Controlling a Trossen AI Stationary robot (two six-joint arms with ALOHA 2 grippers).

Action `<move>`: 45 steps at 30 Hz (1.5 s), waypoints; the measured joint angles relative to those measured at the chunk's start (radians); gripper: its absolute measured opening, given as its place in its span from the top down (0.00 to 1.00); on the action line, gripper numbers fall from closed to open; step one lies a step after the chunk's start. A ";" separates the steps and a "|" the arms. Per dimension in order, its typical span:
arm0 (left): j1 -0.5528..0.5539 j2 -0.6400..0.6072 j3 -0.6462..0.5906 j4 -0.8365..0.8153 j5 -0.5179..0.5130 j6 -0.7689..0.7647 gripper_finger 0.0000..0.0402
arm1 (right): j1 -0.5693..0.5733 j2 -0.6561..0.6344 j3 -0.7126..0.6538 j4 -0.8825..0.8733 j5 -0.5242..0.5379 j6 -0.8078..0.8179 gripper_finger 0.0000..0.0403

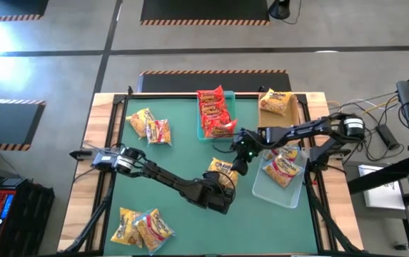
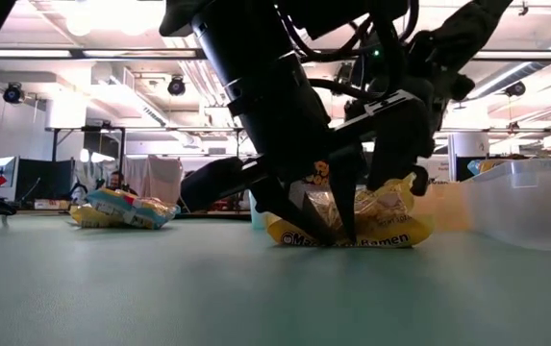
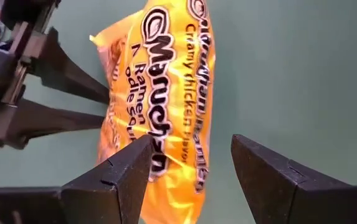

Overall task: Sort Maruchan noodles
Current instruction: Put the yellow noodle pack into the orange bin

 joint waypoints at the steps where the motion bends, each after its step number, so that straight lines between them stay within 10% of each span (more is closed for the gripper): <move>1: -0.001 0.005 0.000 0.000 0.003 -0.008 0.81 | 0.000 0.006 0.000 -0.002 -0.002 -0.006 0.47; 24: -0.004 0.013 0.001 -0.003 -0.038 -0.044 0.81 | 0.012 0.113 0.003 0.204 -0.130 0.061 0.48; 35: -0.004 0.014 0.001 -0.003 -0.054 -0.066 0.81 | 0.033 0.114 0.004 0.218 -0.133 0.063 0.65; 45: -0.080 -0.038 -0.011 -0.047 -0.230 -0.125 0.81 | 0.034 0.104 0.005 0.231 -0.133 0.063 0.69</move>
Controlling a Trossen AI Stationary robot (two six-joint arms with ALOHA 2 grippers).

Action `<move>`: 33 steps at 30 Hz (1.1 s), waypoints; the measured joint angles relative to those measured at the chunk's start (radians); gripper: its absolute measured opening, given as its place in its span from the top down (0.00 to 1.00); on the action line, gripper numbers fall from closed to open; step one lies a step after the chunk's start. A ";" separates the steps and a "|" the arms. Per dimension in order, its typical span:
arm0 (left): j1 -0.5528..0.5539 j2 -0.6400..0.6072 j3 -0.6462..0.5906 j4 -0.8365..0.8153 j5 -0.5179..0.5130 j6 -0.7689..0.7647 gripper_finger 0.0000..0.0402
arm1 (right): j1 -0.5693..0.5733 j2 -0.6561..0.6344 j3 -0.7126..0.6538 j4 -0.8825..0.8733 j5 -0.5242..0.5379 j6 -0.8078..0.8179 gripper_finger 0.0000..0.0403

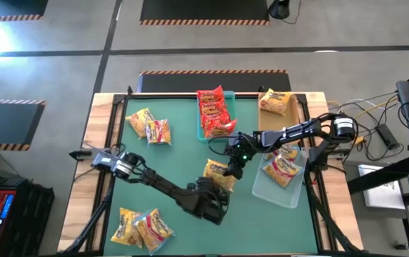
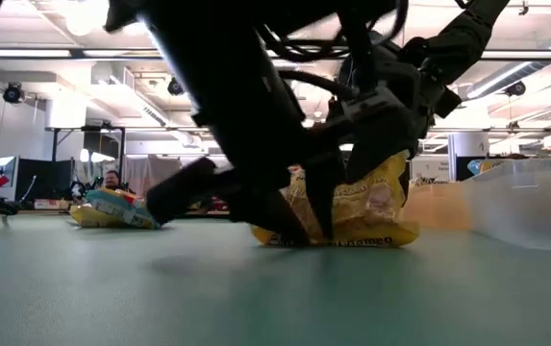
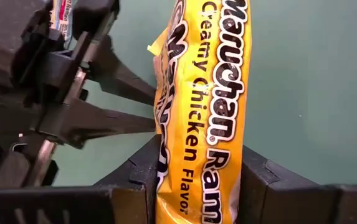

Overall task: Sort Maruchan noodles
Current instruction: Put the yellow noodle pack into the orange bin

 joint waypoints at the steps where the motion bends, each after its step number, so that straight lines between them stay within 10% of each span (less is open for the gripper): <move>1: -0.011 -0.003 0.000 -0.008 -0.001 -0.015 0.81 | 0.000 0.000 0.000 -0.001 0.000 0.000 0.69; 33: -0.076 -0.017 0.005 -0.071 0.014 -0.200 0.81 | -0.030 -0.004 0.086 -0.013 -0.026 -0.012 0.71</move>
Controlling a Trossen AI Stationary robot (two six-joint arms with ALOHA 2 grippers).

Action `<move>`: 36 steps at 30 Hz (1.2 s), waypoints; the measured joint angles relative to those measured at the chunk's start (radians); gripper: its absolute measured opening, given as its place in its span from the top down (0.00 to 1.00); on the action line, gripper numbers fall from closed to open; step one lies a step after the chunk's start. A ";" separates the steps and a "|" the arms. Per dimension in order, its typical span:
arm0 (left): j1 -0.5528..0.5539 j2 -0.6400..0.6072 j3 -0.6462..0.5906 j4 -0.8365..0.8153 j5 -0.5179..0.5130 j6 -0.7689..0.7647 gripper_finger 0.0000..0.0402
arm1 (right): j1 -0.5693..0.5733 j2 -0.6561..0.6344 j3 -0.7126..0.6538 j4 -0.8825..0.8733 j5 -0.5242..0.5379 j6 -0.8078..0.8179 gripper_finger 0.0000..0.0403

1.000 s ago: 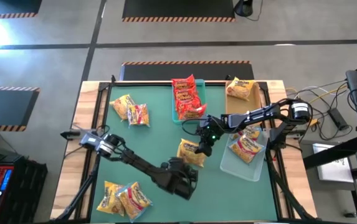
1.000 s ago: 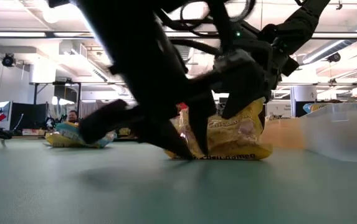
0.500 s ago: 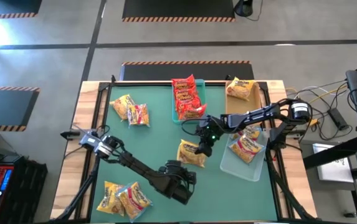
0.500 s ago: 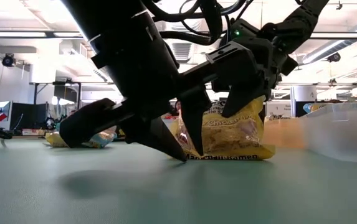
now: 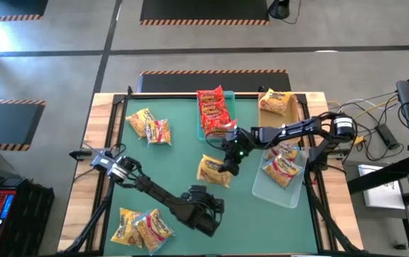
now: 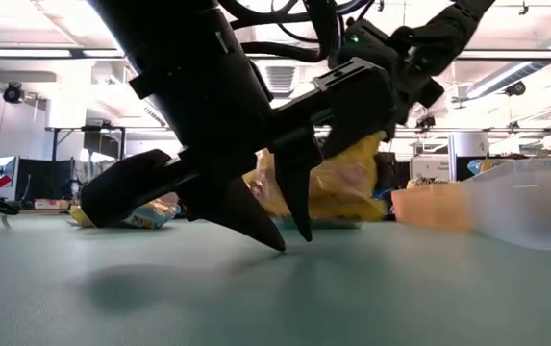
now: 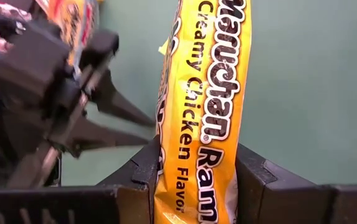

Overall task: Sort Maruchan noodles
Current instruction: Put the yellow noodle pack into the orange bin

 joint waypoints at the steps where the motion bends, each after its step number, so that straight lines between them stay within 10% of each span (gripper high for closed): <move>1: -0.002 0.000 0.000 -0.003 0.000 -0.004 0.81 | -0.007 -0.002 0.013 0.000 0.000 -0.007 0.71; 19: -0.005 0.000 0.001 -0.016 -0.013 -0.033 0.81 | -0.265 -0.027 0.451 -0.682 0.011 -0.458 0.71; 36: 0.054 0.000 0.001 -0.016 -0.030 -0.032 0.81 | -0.600 -0.231 0.435 -1.025 0.011 -0.808 0.71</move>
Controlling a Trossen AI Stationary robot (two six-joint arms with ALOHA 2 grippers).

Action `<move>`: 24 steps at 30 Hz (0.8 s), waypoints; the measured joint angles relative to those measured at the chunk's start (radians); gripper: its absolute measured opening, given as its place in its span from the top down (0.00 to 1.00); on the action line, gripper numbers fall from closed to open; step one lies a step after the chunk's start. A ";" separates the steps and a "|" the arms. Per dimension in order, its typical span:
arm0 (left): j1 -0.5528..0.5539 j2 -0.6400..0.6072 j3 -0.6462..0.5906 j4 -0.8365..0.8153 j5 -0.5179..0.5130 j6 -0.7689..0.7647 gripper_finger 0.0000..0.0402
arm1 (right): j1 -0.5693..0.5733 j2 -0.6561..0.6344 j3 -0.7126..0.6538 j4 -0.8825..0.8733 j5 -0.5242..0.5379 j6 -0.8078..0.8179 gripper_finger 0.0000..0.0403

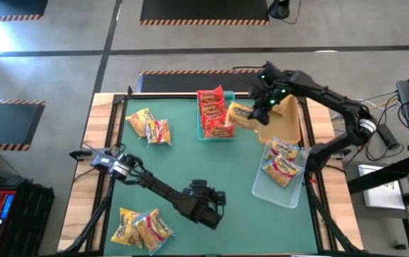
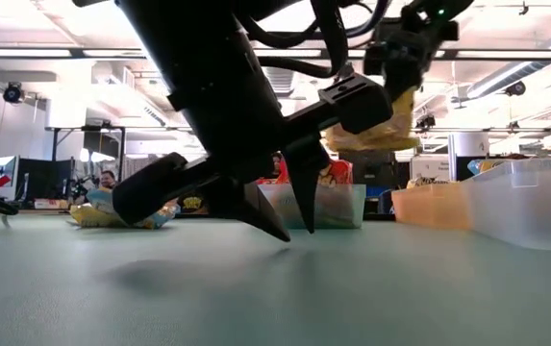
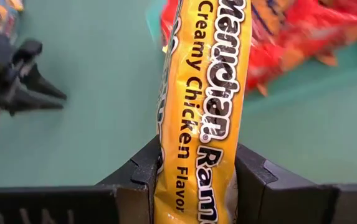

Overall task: Sort Maruchan noodles
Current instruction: Put the yellow noodle pack into the orange bin

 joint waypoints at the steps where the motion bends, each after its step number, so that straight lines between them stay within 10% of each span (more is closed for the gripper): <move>1: 0.005 0.000 0.000 -0.001 -0.002 0.001 0.81 | -0.017 -0.011 0.000 -0.021 0.001 -0.020 0.71; 11: 0.046 0.000 0.000 -0.014 -0.021 0.027 0.81 | -0.141 -0.112 -0.001 -0.120 0.382 -0.103 0.70; 24: 0.054 0.000 0.000 -0.043 -0.027 0.028 0.81 | -0.328 -0.109 -0.035 -0.211 0.391 -0.131 0.69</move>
